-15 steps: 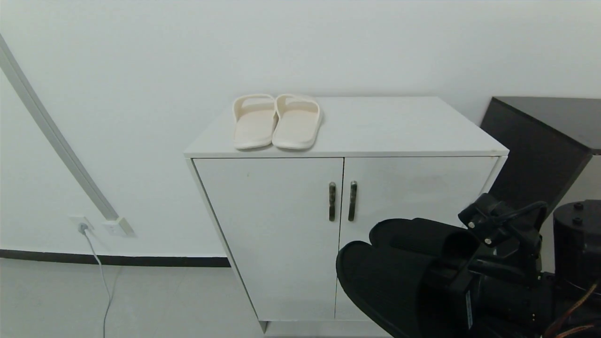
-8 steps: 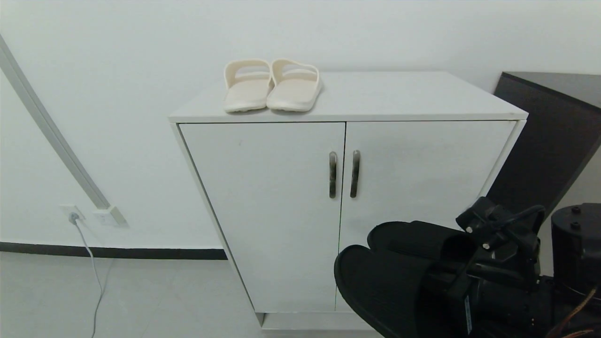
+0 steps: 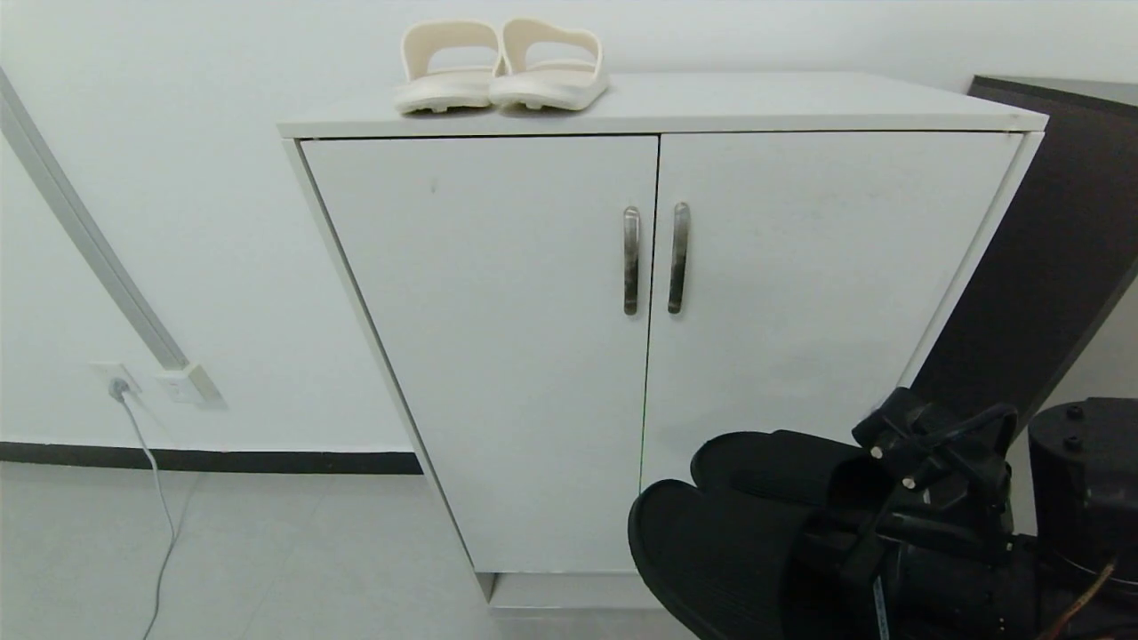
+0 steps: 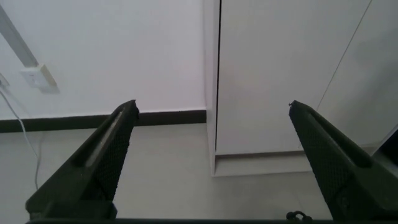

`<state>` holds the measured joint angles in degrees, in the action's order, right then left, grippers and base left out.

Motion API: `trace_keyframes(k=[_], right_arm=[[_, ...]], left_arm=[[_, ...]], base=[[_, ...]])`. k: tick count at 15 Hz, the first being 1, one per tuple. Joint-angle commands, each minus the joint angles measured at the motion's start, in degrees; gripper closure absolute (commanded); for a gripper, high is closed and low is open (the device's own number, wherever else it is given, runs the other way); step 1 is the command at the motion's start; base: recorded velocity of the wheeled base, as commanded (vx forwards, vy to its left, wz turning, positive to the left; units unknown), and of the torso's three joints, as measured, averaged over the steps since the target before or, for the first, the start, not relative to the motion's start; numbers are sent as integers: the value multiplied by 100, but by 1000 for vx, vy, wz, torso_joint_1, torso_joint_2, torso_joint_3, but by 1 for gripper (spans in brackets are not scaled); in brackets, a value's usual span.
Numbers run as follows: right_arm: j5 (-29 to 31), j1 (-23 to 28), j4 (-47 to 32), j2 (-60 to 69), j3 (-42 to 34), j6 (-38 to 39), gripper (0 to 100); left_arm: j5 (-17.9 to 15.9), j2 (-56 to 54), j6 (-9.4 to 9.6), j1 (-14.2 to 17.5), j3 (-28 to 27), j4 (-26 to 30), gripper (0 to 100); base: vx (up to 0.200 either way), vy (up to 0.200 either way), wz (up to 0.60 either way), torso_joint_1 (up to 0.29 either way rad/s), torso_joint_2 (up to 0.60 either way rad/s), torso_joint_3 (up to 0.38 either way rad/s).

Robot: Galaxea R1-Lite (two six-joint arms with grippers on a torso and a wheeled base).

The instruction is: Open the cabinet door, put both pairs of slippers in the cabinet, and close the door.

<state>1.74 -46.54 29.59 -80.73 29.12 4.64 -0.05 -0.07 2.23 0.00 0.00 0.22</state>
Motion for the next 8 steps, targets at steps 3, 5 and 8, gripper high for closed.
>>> trace_keyframes(k=[3,5,8], right_arm=[[1,-4,12,-22,-21,-7,100],[1,-4,12,-22,-30,-7,100],[1,-13,21,-13,-82,-201,100]], left_arm=[[58,7,-118,0,-18,-22,0],[75,227,-179,0,-896,13,0],[-171,1229,-258,-9,-1784,479,0]], base=[[0,0,0,1,168,158],[0,0,0,0,0,0],[0,0,0,0,0,0]])
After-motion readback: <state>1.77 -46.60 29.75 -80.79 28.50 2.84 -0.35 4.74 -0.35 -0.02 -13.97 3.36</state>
